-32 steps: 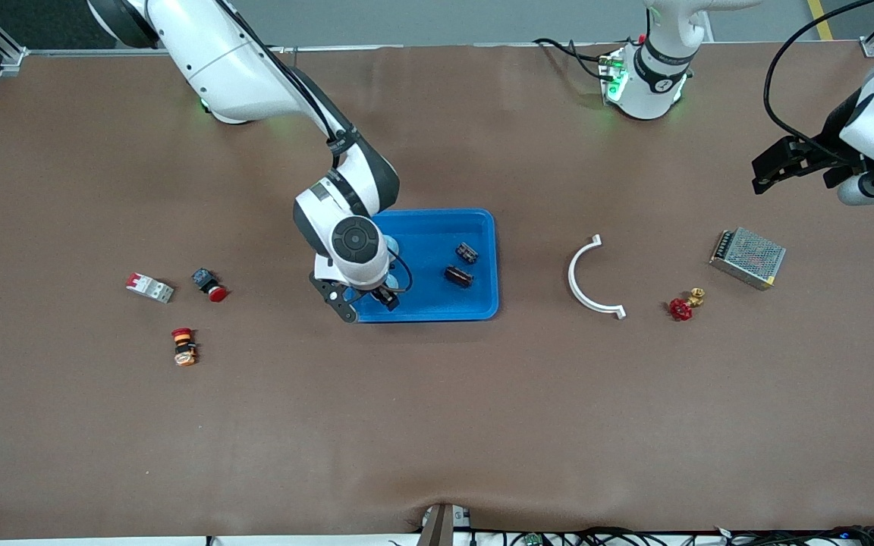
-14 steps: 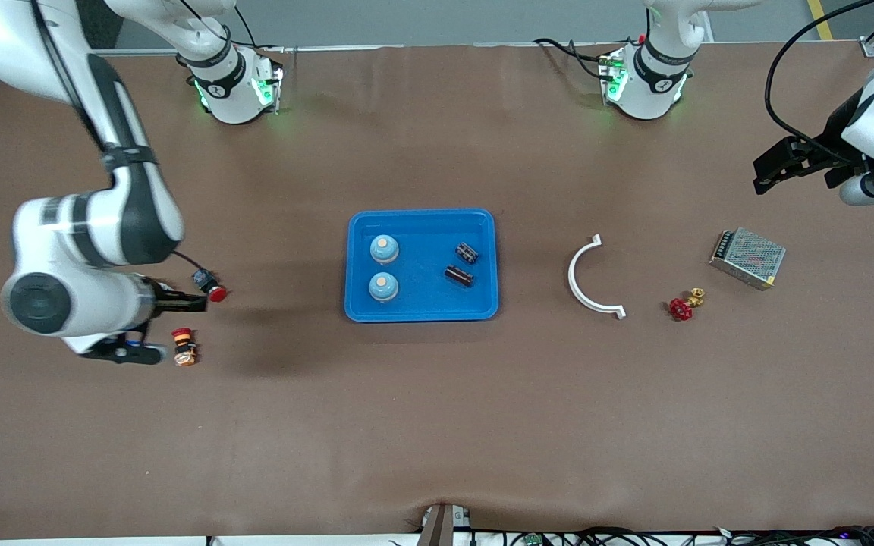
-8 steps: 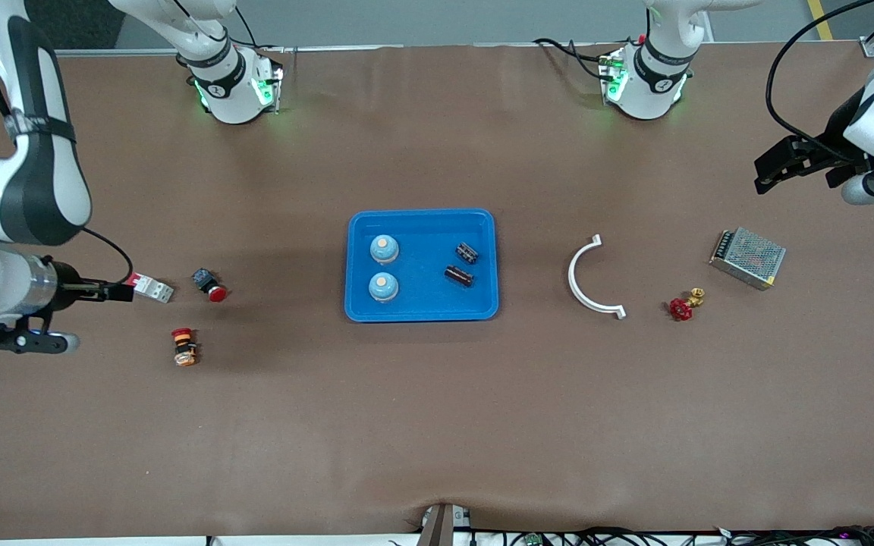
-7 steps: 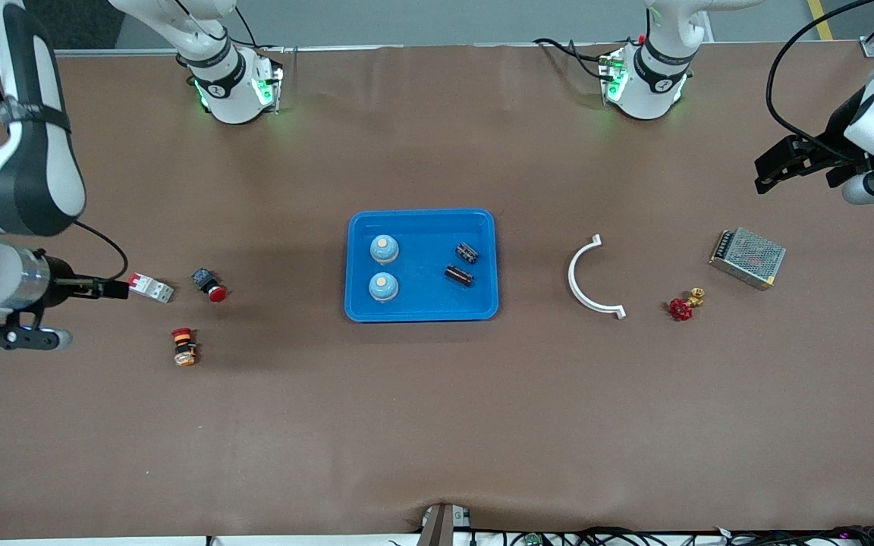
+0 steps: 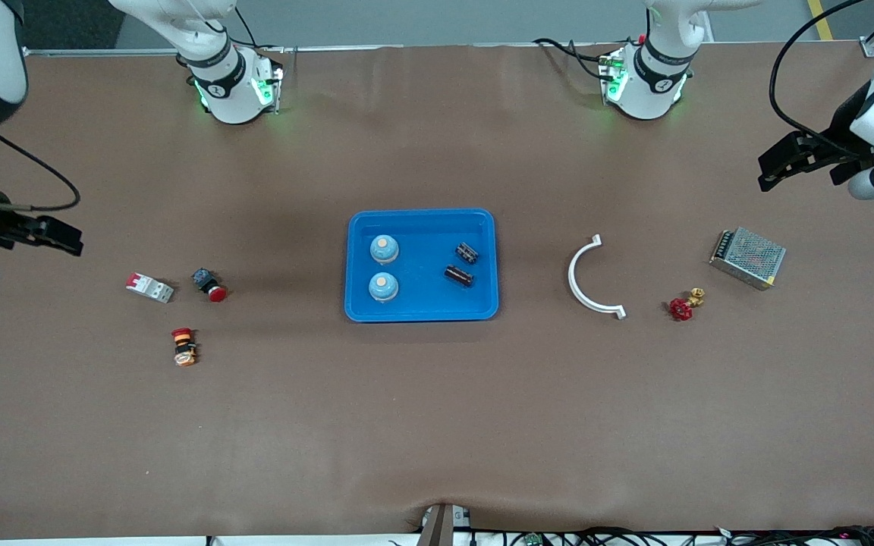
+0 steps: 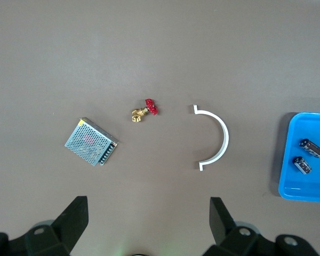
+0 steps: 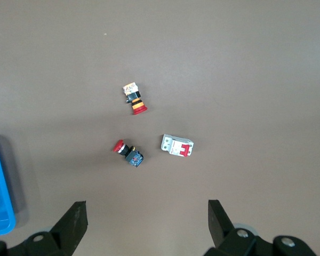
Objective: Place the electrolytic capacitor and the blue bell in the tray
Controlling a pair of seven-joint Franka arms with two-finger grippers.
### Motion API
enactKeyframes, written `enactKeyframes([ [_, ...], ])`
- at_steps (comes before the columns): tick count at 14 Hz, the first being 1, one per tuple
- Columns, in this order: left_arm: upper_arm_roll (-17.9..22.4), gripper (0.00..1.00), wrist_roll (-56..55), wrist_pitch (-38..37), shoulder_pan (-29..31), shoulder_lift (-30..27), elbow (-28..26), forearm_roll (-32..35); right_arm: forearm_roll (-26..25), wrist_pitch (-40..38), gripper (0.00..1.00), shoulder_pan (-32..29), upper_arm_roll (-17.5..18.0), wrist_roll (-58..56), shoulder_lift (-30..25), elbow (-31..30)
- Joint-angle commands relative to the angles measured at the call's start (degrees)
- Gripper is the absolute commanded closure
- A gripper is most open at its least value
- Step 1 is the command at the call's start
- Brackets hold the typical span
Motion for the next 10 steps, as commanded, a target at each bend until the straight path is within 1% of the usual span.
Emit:
enactKeyframes([
  [1, -0.49, 0.00, 0.71, -0.53, 0.80, -1.25, -0.43, -0.72, 0.77, -3.45, 0.00, -0.48, 0.11, -1.21, -1.60, 1.96],
  [3, -0.49, 0.00, 0.71, -0.62, 0.71, -1.33, -0.43, -0.63, 0.77, -3.90, 0.00, 1.36, -1.72, -1.13, -2.57, 1.97],
  [5, -0.49, 0.00, 0.53, -0.62, 0.71, -1.33, -0.43, -0.72, 0.85, -3.90, 0.00, 5.31, -6.20, -1.21, -2.66, 1.97],
  [8, -0.49, 0.00, 0.53, -0.71, 0.71, -1.33, -0.43, -0.72, 0.94, -3.90, 0.00, 5.24, -6.57, -1.13, -2.66, 1.88],
  [10, -0.49, 0.00, 0.79, -0.71, 0.71, -1.25, -0.43, -0.72, 3.74, -4.60, 0.00, 5.06, -6.92, -1.56, -2.74, 1.88],
])
